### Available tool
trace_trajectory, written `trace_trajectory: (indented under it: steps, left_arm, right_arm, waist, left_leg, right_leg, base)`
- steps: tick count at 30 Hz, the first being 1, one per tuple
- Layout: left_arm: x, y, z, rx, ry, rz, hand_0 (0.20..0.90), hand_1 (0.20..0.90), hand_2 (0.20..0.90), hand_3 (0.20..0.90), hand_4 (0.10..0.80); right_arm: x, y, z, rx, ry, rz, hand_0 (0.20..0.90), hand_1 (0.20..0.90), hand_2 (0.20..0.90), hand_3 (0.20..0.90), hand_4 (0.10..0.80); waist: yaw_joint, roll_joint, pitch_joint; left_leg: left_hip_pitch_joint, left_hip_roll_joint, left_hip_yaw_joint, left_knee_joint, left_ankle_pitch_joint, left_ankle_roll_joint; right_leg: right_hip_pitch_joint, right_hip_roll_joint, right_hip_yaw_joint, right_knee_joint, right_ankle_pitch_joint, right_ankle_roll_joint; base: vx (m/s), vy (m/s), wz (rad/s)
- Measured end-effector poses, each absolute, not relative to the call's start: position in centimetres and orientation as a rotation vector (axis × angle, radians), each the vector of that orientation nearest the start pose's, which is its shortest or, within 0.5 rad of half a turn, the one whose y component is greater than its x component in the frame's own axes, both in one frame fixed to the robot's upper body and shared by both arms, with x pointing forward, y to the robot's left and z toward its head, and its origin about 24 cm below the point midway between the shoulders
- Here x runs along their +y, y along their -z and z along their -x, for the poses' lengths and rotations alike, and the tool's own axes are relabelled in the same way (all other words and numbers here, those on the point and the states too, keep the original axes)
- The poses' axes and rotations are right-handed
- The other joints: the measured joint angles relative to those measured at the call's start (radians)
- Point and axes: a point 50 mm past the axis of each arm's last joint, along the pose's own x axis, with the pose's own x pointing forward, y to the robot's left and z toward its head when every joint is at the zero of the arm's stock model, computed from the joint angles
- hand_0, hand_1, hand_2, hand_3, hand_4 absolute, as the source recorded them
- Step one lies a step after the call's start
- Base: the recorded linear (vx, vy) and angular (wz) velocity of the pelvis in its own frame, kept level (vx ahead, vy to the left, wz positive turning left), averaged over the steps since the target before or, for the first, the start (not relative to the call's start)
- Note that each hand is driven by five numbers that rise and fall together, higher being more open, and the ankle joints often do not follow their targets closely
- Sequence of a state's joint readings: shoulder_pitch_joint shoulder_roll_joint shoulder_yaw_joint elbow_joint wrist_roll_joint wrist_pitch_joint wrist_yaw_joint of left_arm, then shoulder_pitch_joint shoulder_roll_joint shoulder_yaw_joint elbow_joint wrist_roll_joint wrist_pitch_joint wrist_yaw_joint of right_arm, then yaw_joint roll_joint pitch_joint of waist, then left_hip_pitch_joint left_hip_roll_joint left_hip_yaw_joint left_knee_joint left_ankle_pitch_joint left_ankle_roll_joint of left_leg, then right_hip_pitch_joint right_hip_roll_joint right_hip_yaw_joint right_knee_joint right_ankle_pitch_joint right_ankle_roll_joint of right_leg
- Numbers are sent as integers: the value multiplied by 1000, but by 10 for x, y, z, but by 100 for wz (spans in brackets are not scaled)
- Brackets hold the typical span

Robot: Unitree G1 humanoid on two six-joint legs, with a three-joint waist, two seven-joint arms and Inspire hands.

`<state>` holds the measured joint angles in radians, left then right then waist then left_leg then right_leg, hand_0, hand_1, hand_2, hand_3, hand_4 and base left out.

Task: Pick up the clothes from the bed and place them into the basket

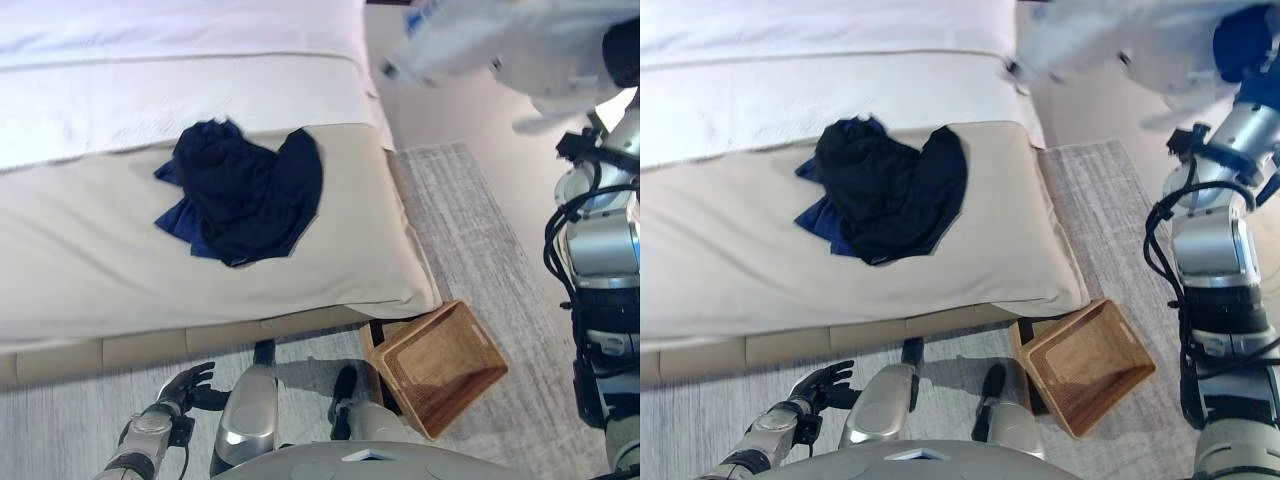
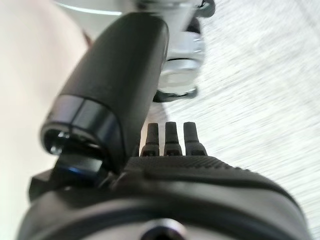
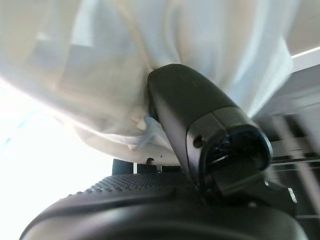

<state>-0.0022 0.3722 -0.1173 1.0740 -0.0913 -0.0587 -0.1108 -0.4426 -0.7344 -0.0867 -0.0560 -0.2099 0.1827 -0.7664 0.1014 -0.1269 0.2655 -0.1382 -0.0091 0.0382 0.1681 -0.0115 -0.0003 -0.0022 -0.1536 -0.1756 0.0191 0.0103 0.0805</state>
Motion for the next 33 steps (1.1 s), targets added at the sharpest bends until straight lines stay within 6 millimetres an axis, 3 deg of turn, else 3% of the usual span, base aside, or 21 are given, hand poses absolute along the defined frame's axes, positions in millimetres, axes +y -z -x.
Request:
trace_trajectory:
  steps: [7, 12, 13, 17, 20, 23, 25, 26, 27, 28, 29, 33]
  left_arm:
    - [260, 143, -112, 1118, 2, -263, 900, 900, 900, 900, 800]
    - [254, 146, -110, 1129, 43, -285, 900, 900, 900, 900, 800]
    - [251, 147, -109, 1130, 52, -278, 900, 900, 900, 900, 800]
    - [248, 146, -114, 1123, 87, -299, 900, 900, 900, 900, 800]
    - [242, 140, -137, 1075, 160, -362, 900, 900, 900, 900, 800]
    - [234, 129, -170, 988, 183, -366, 900, 900, 900, 900, 800]
    - [224, 114, -202, 880, 192, -336, 900, 900, 900, 900, 800]
    - [219, 106, -215, 824, 194, -316, 900, 900, 900, 900, 800]
    - [215, 98, -228, 773, 191, -293, 900, 900, 900, 900, 800]
    - [212, 90, -237, 722, 189, -277, 900, 900, 900, 900, 800]
    - [207, 83, -247, 675, 187, -257, 900, 900, 900, 900, 800]
    - [208, 82, -246, 662, 182, -237, 900, 900, 900, 900, 800]
  right_arm:
    - [-302, -167, -260, -402, 801, 676, 300, 300, 300, 200, 100]
    - [-315, -118, -258, -155, 713, 694, 300, 300, 300, 200, 100]
    - [-320, -101, -254, -68, 696, 715, 300, 300, 300, 200, 100]
    - [-334, -53, -244, 196, 668, 762, 300, 300, 300, 200, 100]
    - [-344, -27, -244, 365, 681, 794, 300, 300, 300, 200, 100]
    - [-346, -32, -263, 399, 710, 780, 300, 300, 300, 200, 100]
    - [-350, -57, -286, 347, 741, 792, 300, 300, 300, 200, 100]
    - [-352, -72, -297, 315, 756, 802, 302, 302, 302, 203, 103]
    - [-354, -86, -307, 293, 773, 802, 858, 858, 858, 851, 751]
    - [-355, -98, -315, 281, 790, 793, 900, 900, 900, 900, 800]
    - [-355, -106, -321, 283, 799, 776, 900, 900, 900, 900, 800]
    - [-348, -84, -325, 411, 732, 817, 900, 900, 900, 900, 800]
  waist:
    - [-103, 62, -42]
    - [-152, 76, -63]
    - [-161, 78, -80]
    - [-166, 78, -89]
    - [-166, 101, -82]
    - [-163, 158, -12]
    - [-159, 218, 76]
    - [-159, 238, 111]
    - [-156, 271, 150]
    - [-154, 286, 186]
    - [-147, 310, 230]
    - [-102, 317, 244]
  left_leg:
    - [105, 18, 81, -110, 19, -7]
    - [178, 28, 132, -224, 65, -17]
    - [191, 30, 140, -250, 76, -15]
    - [212, 41, 158, -257, 80, -15]
    - [138, 42, 156, -255, 96, -16]
    - [40, 39, 153, -206, 116, -10]
    - [-37, 39, 153, -154, 116, -11]
    - [-78, 34, 156, -129, 109, -18]
    - [-117, 24, 155, -105, 107, -19]
    - [-153, 21, 157, -77, 103, -20]
    - [-177, 10, 148, -50, 85, -23]
    - [-258, 3, 112, 1, 77, -28]
  right_leg:
    - [10, 19, 87, -15, 6, -3]
    - [13, 37, 138, -46, 28, 15]
    - [14, 40, 142, -56, 30, 19]
    - [21, 47, 160, -57, 30, 19]
    - [-66, 48, 160, -26, 30, 19]
    - [-175, 39, 160, 42, 33, 15]
    - [-270, 27, 157, 124, 25, 21]
    - [-321, 17, 155, 172, 8, 11]
    - [-372, 8, 156, 221, -4, 7]
    - [-431, -4, 160, 281, -28, -4]
    - [-464, -10, 162, 327, -54, -8]
    - [-574, -10, 169, 424, -81, -35]
  base:
    - [-36, -40, -39]
    - [7, -76, -35]
    - [25, -121, -23]
    - [-106, -158, -16]
    - [-327, -158, 0]
    - [-372, -59, 4]
    - [-275, -9, 2]
    - [-170, -40, 3]
    - [-60, -66, 1]
    - [-69, -73, 9]
    - [-22, -69, 1]
    - [-41, -23, -7]
